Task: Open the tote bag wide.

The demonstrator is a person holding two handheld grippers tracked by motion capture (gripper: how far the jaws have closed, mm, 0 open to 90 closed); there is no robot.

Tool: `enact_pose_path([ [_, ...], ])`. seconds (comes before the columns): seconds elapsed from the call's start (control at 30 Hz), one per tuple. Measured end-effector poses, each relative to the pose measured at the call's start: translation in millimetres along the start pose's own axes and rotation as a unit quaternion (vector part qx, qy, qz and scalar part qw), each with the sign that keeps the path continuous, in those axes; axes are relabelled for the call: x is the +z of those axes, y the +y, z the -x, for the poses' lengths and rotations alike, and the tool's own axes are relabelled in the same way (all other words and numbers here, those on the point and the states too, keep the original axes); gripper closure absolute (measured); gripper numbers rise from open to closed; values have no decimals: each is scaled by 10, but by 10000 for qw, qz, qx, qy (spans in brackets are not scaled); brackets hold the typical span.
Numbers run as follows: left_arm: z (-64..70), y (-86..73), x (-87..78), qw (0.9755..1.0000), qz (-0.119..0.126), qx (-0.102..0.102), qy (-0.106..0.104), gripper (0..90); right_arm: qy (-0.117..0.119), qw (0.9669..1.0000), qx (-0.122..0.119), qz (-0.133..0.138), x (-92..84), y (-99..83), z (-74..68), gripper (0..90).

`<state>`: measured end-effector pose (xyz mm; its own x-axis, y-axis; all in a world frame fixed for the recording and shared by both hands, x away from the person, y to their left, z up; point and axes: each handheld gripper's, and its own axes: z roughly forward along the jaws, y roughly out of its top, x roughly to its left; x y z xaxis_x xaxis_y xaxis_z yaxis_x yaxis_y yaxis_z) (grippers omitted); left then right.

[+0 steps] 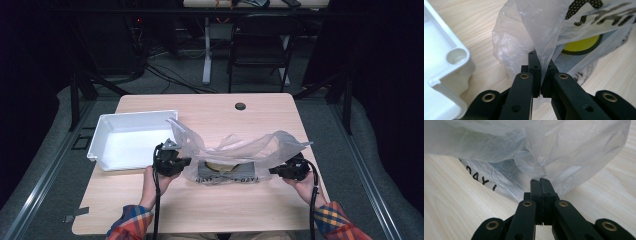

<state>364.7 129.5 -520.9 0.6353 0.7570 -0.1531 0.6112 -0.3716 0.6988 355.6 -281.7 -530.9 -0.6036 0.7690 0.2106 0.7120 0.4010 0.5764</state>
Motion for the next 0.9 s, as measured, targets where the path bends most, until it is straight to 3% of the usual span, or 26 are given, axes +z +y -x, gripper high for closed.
enact_pose_path([
  [0.07, -26, -2, 10, 9997, -210, 126, 32, 895, -110, 9999, 40, -122, 17, -6, 12, 900],
  [0.1, -4, -8, 36, 9999, -123, -35, 19, 895, -126, 9998, 48, -160, 42, -8, 28, 900],
  [0.13, 1, -12, 52, 9999, -146, -31, 36, 896, -78, 9997, 112, -193, 70, -11, 39, 900],
  [0.2, -13, -10, 48, 9992, -351, 185, 17, 895, -108, 9996, 160, -191, 126, -13, 47, 900],
  [0.23, -2, -14, 59, 9993, -341, 130, 22, 896, -19, 9994, 158, -307, 158, -14, 51, 900],
  [0.27, 24, -21, 84, 9998, -203, -56, -4, 895, 34, 9992, 162, -373, 176, -20, 46, 900],
  [0.3, 14, -20, 78, 9996, -277, 8, -44, 895, 51, 9989, 117, -443, 181, -25, 42, 900],
  [0.33, -13, -18, 62, 9989, -422, 197, -53, 895, 89, 9987, 174, -462, 184, -32, 22, 900],
  [0.37, -13, -19, 64, 9988, -445, 200, -94, 895, 58, 9984, 127, -544, 177, -39, 13, 900],
  [0.4, -7, -22, 70, 9989, -426, 164, -106, 895, 184, 9979, 146, -609, 154, -51, 6, 900],
  [0.57, 21, -42, 131, 9980, -608, 168, -100, 896, 92, 9979, 224, -602, 194, -56, 47, 900],
  [0.6, 25, -45, 142, 9977, -645, 196, -77, 895, 61, 9973, 160, -709, 214, -39, 59, 900],
  [0.77, 36, -70, 184, 9964, -823, 194, -109, 896, -148, 9975, 136, -679, 302, 21, 58, 900],
  [0.8, 35, -77, 194, 9952, -931, 291, -127, 896, -227, 9977, 183, -618, 306, 19, 60, 899],
  [0.83, 35, -77, 194, 9952, -931, 291, -127, 896, -227, 9977, 183, -618, 306, 19, 60, 899],
  [0.87, 50, -89, 216, 9946, -988, 283, -108, 896, -30, 9976, 120, -680, 285, 22, 73, 883],
  [0.9, 50, -100, 224, 9943, -1025, 271, -145, 896, -105, 9978, 110, -645, 267, 21, 69, 835],
])
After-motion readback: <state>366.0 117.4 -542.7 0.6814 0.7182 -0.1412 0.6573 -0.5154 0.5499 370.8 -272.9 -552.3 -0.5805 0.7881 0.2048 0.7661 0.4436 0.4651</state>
